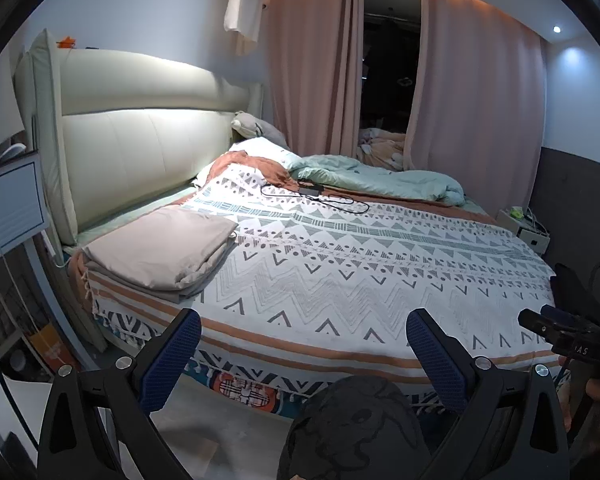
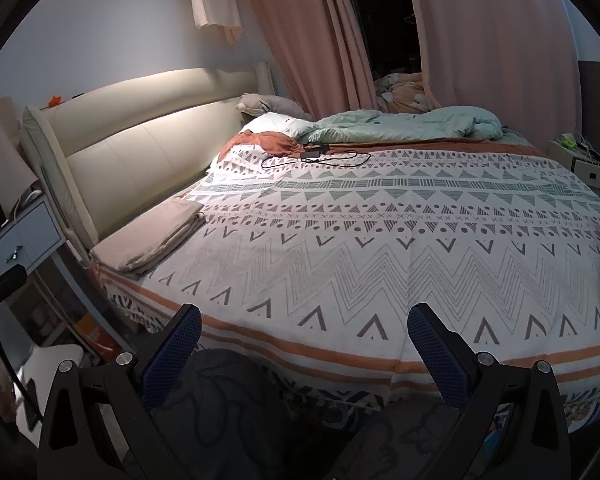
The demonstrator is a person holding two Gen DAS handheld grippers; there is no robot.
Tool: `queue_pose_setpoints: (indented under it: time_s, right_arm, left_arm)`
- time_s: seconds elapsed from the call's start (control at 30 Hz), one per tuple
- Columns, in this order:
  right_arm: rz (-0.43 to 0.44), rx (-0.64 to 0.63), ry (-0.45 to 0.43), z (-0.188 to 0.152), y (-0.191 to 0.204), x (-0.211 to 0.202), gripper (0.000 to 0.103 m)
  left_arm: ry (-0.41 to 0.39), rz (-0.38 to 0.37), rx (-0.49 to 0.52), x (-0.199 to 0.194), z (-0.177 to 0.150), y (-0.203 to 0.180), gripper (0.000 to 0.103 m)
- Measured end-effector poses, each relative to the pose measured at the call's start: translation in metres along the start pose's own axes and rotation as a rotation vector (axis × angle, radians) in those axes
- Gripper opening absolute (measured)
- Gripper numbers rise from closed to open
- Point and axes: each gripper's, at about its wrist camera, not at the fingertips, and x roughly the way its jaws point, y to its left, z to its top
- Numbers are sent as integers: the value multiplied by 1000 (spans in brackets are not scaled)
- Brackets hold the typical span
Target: Fold large clothes
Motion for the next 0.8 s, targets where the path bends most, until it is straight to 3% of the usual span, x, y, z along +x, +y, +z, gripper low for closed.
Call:
queue_pose_setpoints:
  time_s: [0.8]
  right_arm:
    - [3,29,-16,-5,2,-18,103]
  left_arm:
    - [4,-21,33,-15,1,-15,103]
